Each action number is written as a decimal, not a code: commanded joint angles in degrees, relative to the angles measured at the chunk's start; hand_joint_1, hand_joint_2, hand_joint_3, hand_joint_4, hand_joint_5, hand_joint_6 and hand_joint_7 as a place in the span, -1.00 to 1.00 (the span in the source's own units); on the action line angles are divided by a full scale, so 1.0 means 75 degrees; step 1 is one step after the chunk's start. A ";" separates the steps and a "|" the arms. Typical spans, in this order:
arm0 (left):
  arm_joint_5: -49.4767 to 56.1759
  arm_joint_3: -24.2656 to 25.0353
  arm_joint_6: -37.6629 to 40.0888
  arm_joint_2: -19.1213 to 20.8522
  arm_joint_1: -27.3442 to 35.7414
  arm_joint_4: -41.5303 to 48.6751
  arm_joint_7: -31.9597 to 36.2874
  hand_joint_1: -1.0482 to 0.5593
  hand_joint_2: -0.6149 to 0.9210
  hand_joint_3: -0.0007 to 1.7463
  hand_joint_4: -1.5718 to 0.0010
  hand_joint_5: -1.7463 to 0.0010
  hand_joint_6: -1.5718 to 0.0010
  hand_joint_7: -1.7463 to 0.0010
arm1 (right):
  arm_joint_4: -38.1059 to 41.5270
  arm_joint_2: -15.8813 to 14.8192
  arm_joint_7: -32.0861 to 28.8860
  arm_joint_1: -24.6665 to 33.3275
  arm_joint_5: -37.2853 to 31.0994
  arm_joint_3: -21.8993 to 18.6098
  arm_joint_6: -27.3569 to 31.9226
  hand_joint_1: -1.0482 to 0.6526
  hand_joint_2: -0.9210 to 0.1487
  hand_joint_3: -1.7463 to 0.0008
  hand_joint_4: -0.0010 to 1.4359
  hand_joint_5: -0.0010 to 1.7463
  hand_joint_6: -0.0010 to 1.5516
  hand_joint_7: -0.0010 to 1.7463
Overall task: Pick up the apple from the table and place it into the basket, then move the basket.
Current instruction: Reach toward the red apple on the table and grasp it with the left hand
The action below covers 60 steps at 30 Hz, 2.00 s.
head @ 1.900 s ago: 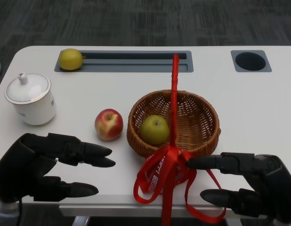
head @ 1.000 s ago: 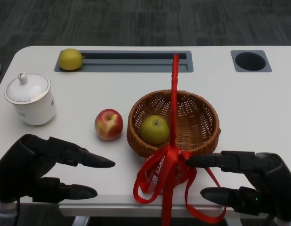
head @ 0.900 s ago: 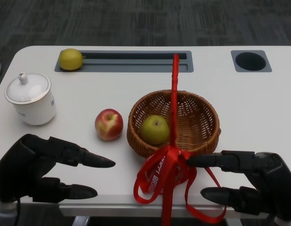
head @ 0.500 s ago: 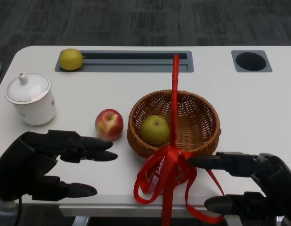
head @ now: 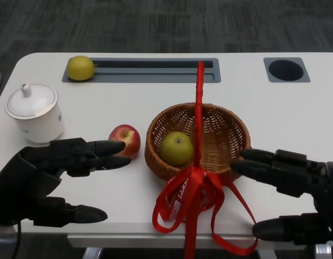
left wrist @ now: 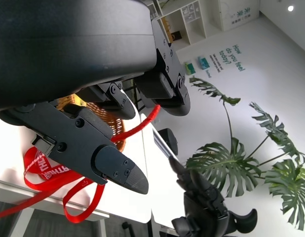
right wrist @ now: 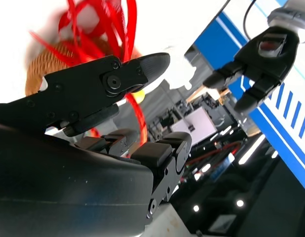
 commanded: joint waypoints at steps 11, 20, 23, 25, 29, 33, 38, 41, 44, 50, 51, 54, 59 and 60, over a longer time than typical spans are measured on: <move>0.0587 -0.0017 -0.0591 -0.0087 -0.0619 0.0264 0.0759 -0.15 0.69 -0.99 -0.05 0.94 0.05 0.96 | 0.0487 -0.0070 0.0306 -0.0292 0.1458 0.0970 0.0137 -0.39 -0.89 1.00 0.04 -0.95 -0.15 -0.96; 0.2298 -0.0067 -0.2020 0.0015 -0.1870 0.2094 0.1773 -0.40 0.72 -0.99 0.34 1.00 0.37 1.00 | 0.0594 0.0144 0.0360 -0.0226 0.1791 0.1206 0.0203 -0.39 -0.90 1.00 0.10 -0.99 -0.09 -0.98; 0.2865 -0.0212 -0.2478 0.0083 -0.2440 0.3027 0.2084 -0.47 0.73 -0.99 0.49 1.00 0.51 1.00 | 0.0519 0.0160 0.0438 -0.0172 0.1914 0.1274 0.0310 -0.38 -0.90 1.00 0.10 -0.99 -0.08 -0.99; 0.3265 -0.0348 -0.2680 0.0121 -0.2745 0.3559 0.2335 -0.51 0.74 -0.99 0.56 1.00 0.59 1.00 | 0.0446 0.0187 0.0472 -0.0143 0.1933 0.1309 0.0359 -0.37 -0.89 1.00 0.11 -0.99 -0.08 -0.99; 0.4131 -0.0685 -0.2940 0.0220 -0.3330 0.4564 0.2922 -0.57 0.75 -0.99 0.64 0.99 0.67 0.99 | 0.0254 0.0262 0.0492 -0.0070 0.1902 0.1396 0.0434 -0.35 -0.86 1.00 0.13 -0.99 -0.07 -0.99; 0.4642 -0.0993 -0.3102 0.0239 -0.3794 0.5419 0.3397 -0.57 0.74 -1.00 0.63 0.99 0.65 0.99 | 0.0065 0.0312 0.0498 0.0012 0.1911 0.1479 0.0530 -0.34 -0.84 1.00 0.13 -0.99 -0.07 -0.99; 0.5035 -0.1376 -0.2999 0.0178 -0.4333 0.6405 0.3768 -0.60 0.75 -1.00 0.62 0.99 0.65 0.99 | -0.0244 0.0341 0.0523 0.0102 0.1910 0.1560 0.0755 -0.31 -0.82 1.00 0.13 -1.00 -0.06 -1.00; 0.5435 -0.1670 -0.2997 0.0173 -0.4601 0.6910 0.4172 -0.60 0.76 -1.00 0.61 0.99 0.64 0.99 | -0.0381 0.0371 0.0526 0.0152 0.1918 0.1575 0.0849 -0.31 -0.81 1.00 0.14 -1.00 -0.06 -1.00; 0.5897 -0.1986 -0.2876 0.0186 -0.4872 0.7421 0.4709 -0.58 0.76 -1.00 0.61 0.99 0.64 0.99 | -0.0492 0.0389 0.0536 0.0192 0.1928 0.1576 0.0919 -0.30 -0.80 1.00 0.14 -0.99 -0.06 -1.00; 0.6703 -0.2573 -0.2311 0.0192 -0.5328 0.8277 0.5796 -0.55 0.72 -1.00 0.61 0.99 0.65 1.00 | -0.0696 0.0375 0.0562 0.0289 0.1920 0.1562 0.1008 -0.31 -0.80 1.00 0.15 -0.99 -0.05 -1.00; 0.6775 -0.2641 -0.2218 0.0177 -0.5384 0.8392 0.5934 -0.54 0.72 -1.00 0.60 0.99 0.65 1.00 | -0.0724 0.0371 0.0568 0.0301 0.1919 0.1557 0.1021 -0.31 -0.80 1.00 0.15 -0.99 -0.06 -1.00; 0.6927 -0.2830 -0.1993 0.0132 -0.5532 0.8705 0.6286 -0.54 0.71 -1.00 0.59 0.99 0.64 0.99 | -0.0806 0.0350 0.0591 0.0327 0.1909 0.1542 0.1066 -0.31 -0.81 1.00 0.16 -1.00 -0.06 -1.00; 0.7038 -0.3032 -0.1587 0.0080 -0.5723 0.9074 0.6599 -0.55 0.72 -1.00 0.60 1.00 0.65 1.00 | -0.0974 0.0308 0.0658 0.0389 0.1989 0.1543 0.1239 -0.30 -0.78 1.00 0.16 -1.00 -0.05 -1.00; 0.7029 -0.3049 -0.1498 0.0071 -0.5754 0.9115 0.6608 -0.54 0.72 -1.00 0.60 1.00 0.66 1.00 | -0.0992 0.0305 0.0665 0.0400 0.1994 0.1535 0.1251 -0.30 -0.78 1.00 0.16 -1.00 -0.05 -1.00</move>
